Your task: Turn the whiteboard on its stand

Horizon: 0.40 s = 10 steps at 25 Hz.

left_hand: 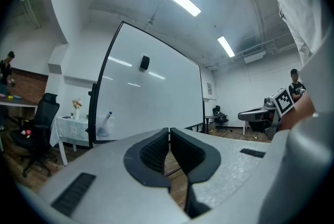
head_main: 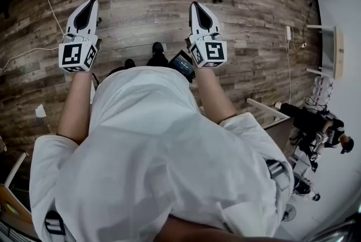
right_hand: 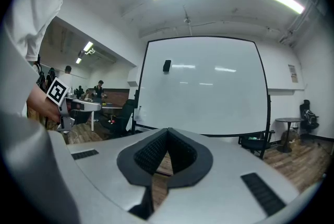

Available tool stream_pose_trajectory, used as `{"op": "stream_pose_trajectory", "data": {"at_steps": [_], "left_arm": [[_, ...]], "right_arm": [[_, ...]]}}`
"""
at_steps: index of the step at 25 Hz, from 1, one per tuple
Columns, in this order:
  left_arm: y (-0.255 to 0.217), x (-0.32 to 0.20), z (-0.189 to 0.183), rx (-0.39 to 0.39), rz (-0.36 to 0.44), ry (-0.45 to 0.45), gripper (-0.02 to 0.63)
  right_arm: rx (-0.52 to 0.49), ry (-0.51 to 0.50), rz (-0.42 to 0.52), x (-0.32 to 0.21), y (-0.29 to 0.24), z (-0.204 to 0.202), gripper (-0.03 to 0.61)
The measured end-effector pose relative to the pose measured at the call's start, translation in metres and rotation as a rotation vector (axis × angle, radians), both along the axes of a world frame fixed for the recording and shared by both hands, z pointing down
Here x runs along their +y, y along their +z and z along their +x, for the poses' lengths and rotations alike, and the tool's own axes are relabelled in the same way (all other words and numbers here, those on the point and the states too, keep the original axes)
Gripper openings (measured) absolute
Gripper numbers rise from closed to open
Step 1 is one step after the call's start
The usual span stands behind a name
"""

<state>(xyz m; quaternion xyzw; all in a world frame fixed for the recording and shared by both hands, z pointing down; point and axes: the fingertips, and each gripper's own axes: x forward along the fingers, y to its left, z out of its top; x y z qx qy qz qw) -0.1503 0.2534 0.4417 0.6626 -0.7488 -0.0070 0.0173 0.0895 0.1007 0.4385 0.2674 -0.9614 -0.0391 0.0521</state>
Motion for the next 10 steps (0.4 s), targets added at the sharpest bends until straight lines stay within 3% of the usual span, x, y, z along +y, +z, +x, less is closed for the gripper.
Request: {"op": "stream_pose_trajectory", "data": {"at_steps": [10], "left_arm": [[0.0064,-0.0009,-0.0034,0.021,-0.008,0.022,0.015]], "right_arm": [[-0.003,0.027,-0.004,0.0015,0.0018,0.0019,-0.002]]}}
